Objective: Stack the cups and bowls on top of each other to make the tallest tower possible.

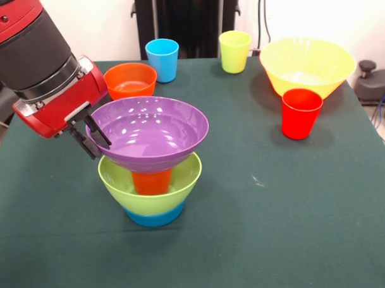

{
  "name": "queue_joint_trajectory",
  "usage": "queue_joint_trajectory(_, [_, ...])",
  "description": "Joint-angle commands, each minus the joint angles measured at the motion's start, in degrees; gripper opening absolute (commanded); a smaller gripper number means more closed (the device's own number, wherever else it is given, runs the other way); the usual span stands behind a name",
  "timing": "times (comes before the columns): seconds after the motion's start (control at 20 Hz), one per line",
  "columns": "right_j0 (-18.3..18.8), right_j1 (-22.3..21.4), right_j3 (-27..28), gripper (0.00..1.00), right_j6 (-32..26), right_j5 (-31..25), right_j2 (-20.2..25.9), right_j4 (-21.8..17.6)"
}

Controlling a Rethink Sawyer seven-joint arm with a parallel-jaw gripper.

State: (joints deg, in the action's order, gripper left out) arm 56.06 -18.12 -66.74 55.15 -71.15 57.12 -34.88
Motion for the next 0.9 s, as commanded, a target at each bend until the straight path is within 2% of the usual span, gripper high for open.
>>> queue_joint_trajectory(0.05, [-1.05,-2.04,-1.19,0.00,-18.37,-0.89,-1.79,-2.89])
queue_joint_trajectory(0.9, [-0.58,-2.39,-2.38,0.00,-17.79,0.52,-1.45,-2.91])
